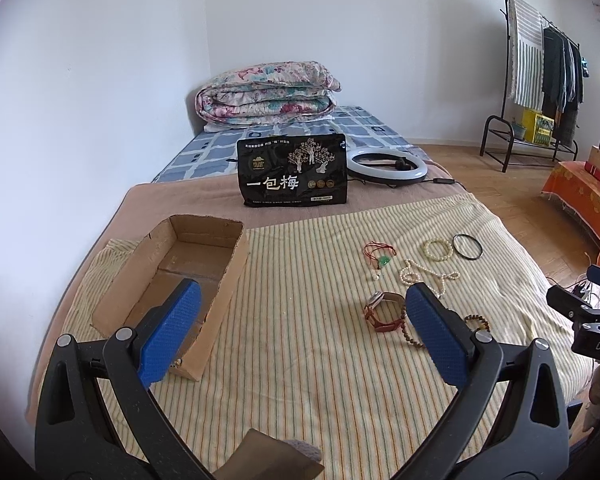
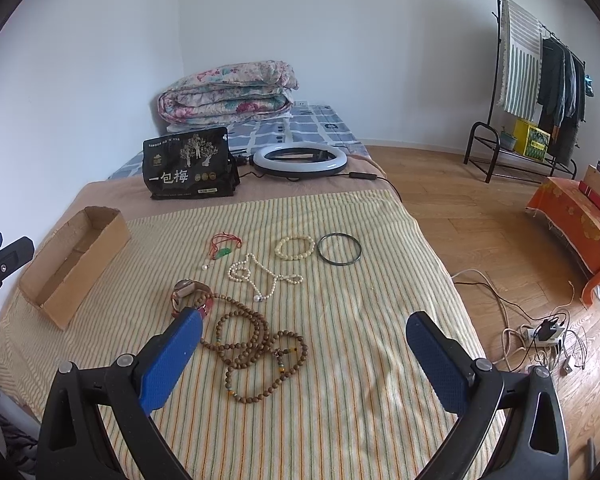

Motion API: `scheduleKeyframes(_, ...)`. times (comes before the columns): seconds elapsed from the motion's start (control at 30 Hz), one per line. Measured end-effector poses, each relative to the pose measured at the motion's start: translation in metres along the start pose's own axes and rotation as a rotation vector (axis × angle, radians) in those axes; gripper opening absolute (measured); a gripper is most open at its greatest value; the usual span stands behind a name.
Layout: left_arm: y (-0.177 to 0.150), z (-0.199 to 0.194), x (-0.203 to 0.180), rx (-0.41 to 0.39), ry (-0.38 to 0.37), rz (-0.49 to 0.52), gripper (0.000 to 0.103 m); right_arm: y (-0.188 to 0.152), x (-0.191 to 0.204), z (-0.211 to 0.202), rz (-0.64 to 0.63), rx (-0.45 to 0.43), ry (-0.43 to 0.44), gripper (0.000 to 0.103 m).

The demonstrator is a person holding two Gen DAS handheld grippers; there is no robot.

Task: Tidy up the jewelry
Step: 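Move both tools toward the jewelry on the striped sheet, then grasp the brown watch with the left tool while the right tool grasps the wooden beads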

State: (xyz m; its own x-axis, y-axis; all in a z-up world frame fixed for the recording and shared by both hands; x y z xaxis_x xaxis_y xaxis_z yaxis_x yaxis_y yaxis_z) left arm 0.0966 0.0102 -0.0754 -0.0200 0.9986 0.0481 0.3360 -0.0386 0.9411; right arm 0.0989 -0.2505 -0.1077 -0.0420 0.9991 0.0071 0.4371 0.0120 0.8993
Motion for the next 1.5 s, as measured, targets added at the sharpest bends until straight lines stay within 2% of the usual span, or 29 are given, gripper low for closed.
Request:
scheduleKeyframes(0.2,-0.016,0.016,-0.008,0.045,-0.053,0.026,0.103,-0.013,0.008,0.013,-0.044,0.047,0.047,0.103)
scheduleKeyframes(0.5,-0.047,0.051,-0.014,0.172,-0.108,0.023,0.103,-0.059,0.026,0.034,-0.121,0.166,0.136,0.103)
scheduleKeyframes(0.6,-0.055,0.064,-0.022,0.204,-0.131,0.042,0.092,-0.077,0.031,0.046,-0.139,0.224,0.159,0.103)
scheduleKeyframes(0.67,-0.062,0.075,-0.024,0.24,-0.141,0.029,0.081,-0.086,0.032,0.056,-0.152,0.254,0.161,0.102)
scheduleKeyframes(0.8,-0.078,0.095,-0.034,0.32,-0.198,0.003,0.077,-0.104,0.032,0.074,-0.142,0.316,0.175,0.101)
scheduleKeyframes(0.9,-0.085,0.11,-0.037,0.361,-0.203,-0.024,0.066,-0.116,0.033,0.086,-0.1,0.371,0.201,0.099)
scheduleKeyframes(1.0,-0.089,0.12,-0.045,0.382,-0.228,-0.032,0.065,-0.123,0.033,0.097,-0.054,0.406,0.211,0.097)
scheduleKeyframes(1.13,-0.1,0.136,-0.056,0.436,-0.264,-0.064,0.057,-0.127,0.039,0.108,-0.041,0.422,0.227,0.096)
scheduleKeyframes(1.23,-0.108,0.148,-0.059,0.468,-0.253,-0.087,0.057,-0.128,0.051,0.112,-0.069,0.418,0.245,0.096)
scheduleKeyframes(1.33,-0.115,0.158,-0.061,0.489,-0.245,-0.085,0.05,-0.129,0.057,0.117,-0.092,0.415,0.248,0.098)
scheduleKeyframes(1.43,-0.123,0.165,-0.064,0.513,-0.248,-0.097,0.048,-0.126,0.059,0.123,-0.094,0.405,0.251,0.098)
scheduleKeyframes(1.5,-0.128,0.169,-0.066,0.534,-0.254,-0.107,0.042,-0.124,0.061,0.127,-0.091,0.4,0.257,0.098)
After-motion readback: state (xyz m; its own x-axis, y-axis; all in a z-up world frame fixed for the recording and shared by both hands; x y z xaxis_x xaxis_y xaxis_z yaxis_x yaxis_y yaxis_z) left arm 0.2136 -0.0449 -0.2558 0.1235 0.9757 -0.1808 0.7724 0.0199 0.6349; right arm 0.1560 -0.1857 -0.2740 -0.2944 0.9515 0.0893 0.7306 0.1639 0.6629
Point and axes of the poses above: each gripper's, at about its wrist camera, not at the fingertips, and z roughly the way its jaws point, x to its left, y to its top, the point moved 9 cm from there along z, roughly the way its jaws point, and after that the axes turned 15 degrees about -x, right-handed, at the moved point
